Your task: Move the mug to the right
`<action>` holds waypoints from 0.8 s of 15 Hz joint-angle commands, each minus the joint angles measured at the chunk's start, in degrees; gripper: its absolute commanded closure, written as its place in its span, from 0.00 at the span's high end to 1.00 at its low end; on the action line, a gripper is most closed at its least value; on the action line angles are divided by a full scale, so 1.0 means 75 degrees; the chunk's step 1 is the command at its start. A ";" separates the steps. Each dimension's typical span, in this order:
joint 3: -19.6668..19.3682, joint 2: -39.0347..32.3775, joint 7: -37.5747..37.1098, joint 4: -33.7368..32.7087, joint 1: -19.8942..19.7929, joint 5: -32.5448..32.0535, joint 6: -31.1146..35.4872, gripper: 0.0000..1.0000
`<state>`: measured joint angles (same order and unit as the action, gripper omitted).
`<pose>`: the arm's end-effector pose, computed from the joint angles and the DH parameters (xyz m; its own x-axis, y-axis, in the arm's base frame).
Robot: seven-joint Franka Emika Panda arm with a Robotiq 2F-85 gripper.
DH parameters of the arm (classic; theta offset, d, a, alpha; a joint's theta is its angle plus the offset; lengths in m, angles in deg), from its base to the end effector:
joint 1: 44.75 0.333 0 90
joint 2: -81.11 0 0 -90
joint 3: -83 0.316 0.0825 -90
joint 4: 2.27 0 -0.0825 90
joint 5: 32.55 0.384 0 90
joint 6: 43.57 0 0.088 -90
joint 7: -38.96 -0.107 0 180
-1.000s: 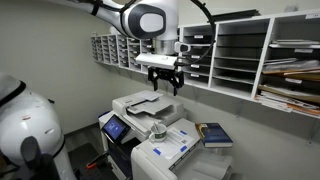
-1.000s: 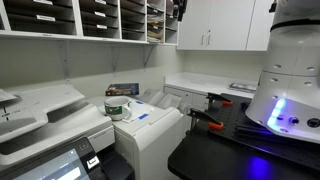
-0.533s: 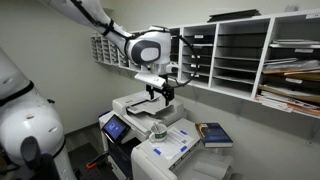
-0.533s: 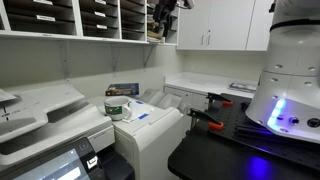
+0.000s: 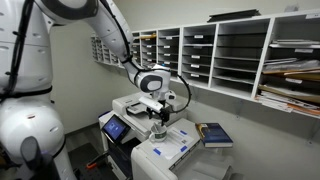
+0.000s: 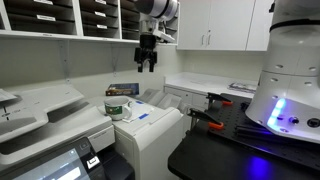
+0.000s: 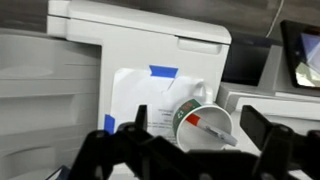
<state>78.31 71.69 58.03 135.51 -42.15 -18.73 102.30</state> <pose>0.4952 -0.0218 0.2443 0.9954 0.0953 0.0069 0.0955 -0.9881 -0.1209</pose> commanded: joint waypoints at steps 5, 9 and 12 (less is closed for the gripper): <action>0.0715 -0.2364 -0.0865 -0.1895 -0.0392 -0.0185 0.0074 1.00; 0.0836 -0.3489 -0.1345 -0.2939 -0.0426 -0.0233 0.0032 1.00; 0.0938 -0.4182 -0.1438 -0.3574 -0.0434 -0.0276 -0.0029 1.00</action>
<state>83.93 44.32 49.72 113.19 -44.26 -19.33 102.73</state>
